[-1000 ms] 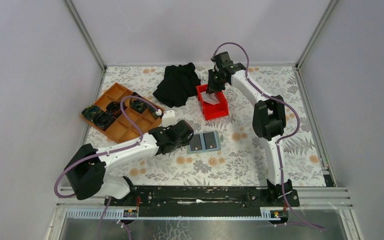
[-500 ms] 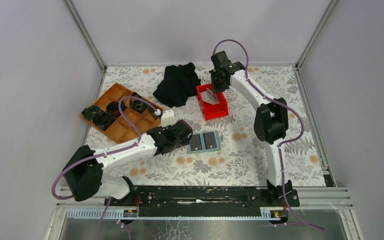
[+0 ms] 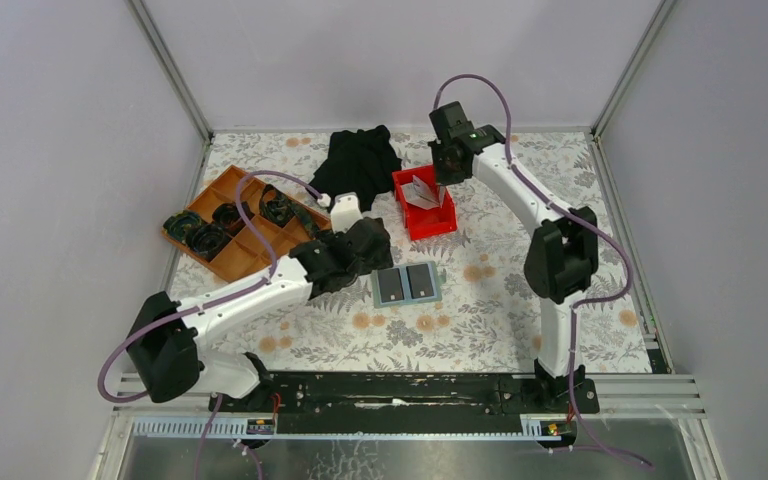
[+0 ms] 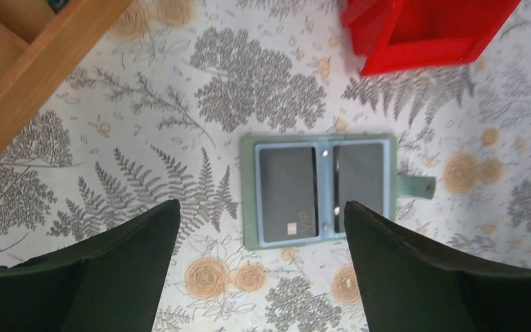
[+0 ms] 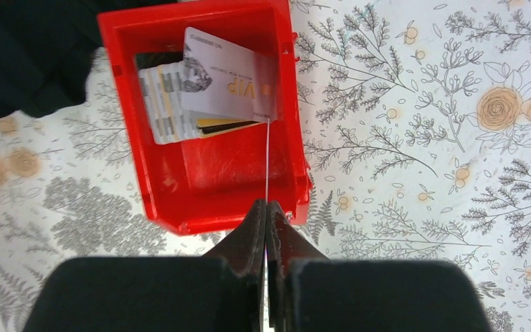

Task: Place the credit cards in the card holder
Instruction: Pick up the credit card from the storage box.

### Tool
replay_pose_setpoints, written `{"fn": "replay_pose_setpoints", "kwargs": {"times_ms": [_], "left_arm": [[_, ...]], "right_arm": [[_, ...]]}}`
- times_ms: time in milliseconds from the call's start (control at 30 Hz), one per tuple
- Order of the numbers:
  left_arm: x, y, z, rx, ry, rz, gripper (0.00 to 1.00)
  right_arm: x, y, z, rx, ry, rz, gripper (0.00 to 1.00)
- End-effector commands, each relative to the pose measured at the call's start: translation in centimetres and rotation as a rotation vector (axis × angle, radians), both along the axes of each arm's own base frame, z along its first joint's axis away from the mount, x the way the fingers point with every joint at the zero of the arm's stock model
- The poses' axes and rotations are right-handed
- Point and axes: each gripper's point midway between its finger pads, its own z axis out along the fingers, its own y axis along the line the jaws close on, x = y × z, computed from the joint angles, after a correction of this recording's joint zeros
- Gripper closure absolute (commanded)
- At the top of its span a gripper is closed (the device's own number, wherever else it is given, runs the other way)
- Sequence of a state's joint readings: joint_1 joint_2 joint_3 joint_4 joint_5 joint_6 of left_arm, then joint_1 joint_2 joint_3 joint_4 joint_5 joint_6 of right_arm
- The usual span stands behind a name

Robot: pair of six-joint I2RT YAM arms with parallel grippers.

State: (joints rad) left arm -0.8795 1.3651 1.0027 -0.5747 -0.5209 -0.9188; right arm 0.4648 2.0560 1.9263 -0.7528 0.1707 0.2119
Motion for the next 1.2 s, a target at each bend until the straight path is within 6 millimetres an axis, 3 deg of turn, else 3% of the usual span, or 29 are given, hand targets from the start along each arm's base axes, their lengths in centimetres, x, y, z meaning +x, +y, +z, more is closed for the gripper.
{"fn": "replay_pose_setpoints", "kwargs": {"times_ms": [0,167,267,467,633,733,933,1167], "left_arm": [[2.6,-0.4,2.6,-0.044,-0.077,-0.012,0.01],[4.0,-1.8,5.3,-0.221,-0.156,-0.134,0.0],[3.8,-3.0,6.6,-0.334,-0.182,-0.259,0.0],[2.5,-4.9,8.9,-0.463,-0.235,-0.477,0.06],[1.0,-6.4,10.1,-0.536,-0.252,-0.641,0.06],[0.3,-7.1,10.7,-0.576,-0.249,-0.719,0.05],[-0.7,-7.7,9.9,-0.612,-0.188,-0.823,0.04],[-0.8,-6.8,8.9,-0.658,-0.15,-0.838,0.05]], "right_arm": [[-2.1,0.1,6.4,0.079,-0.099,0.026,1.0],[-6.3,0.3,8.8,0.181,-0.081,0.094,1.0],[-9.3,1.0,10.2,0.278,-0.064,0.153,1.0],[-14.9,2.6,10.2,0.443,0.025,0.282,1.0],[-18.1,4.0,9.6,0.563,0.113,0.378,1.0],[-19.4,4.7,9.2,0.611,0.161,0.422,1.0],[-20.9,5.8,9.5,0.695,0.221,0.498,1.0],[-21.7,6.8,9.9,0.767,0.278,0.551,1.0]]}}
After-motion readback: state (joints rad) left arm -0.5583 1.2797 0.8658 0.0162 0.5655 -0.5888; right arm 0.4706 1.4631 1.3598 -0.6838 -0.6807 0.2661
